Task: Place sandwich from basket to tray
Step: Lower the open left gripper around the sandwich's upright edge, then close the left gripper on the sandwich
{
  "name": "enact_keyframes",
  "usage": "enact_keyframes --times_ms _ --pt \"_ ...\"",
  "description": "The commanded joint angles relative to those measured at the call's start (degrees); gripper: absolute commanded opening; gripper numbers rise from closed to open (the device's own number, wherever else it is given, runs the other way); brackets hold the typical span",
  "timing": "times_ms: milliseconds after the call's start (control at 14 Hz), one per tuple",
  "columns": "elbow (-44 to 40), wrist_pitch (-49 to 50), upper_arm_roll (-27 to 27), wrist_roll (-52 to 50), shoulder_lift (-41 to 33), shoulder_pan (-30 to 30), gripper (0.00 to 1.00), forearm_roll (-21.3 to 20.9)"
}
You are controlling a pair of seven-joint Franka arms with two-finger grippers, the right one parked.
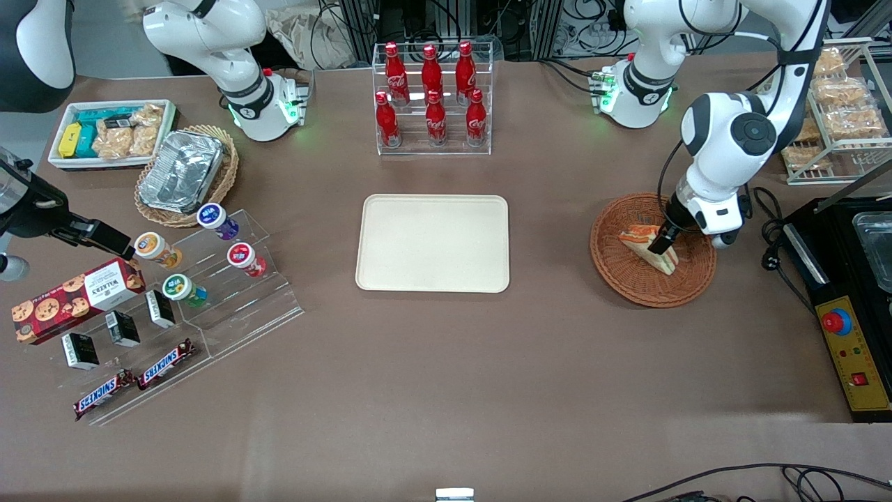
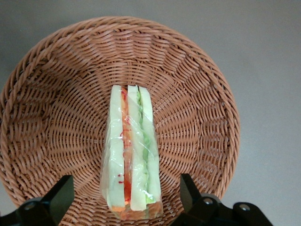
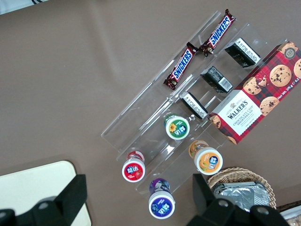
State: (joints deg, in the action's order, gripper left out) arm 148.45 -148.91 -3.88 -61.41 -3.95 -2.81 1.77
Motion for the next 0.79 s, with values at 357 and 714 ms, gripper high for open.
enact_keyframes --times_ms 357,714 --pt "0.08 -4.55 0.45 -3.54 3.42 -3.17 0.99 -2.20" --pt "0.17 -5.43 0.54 -4.33 3.78 -3.17 0.98 -3.53"
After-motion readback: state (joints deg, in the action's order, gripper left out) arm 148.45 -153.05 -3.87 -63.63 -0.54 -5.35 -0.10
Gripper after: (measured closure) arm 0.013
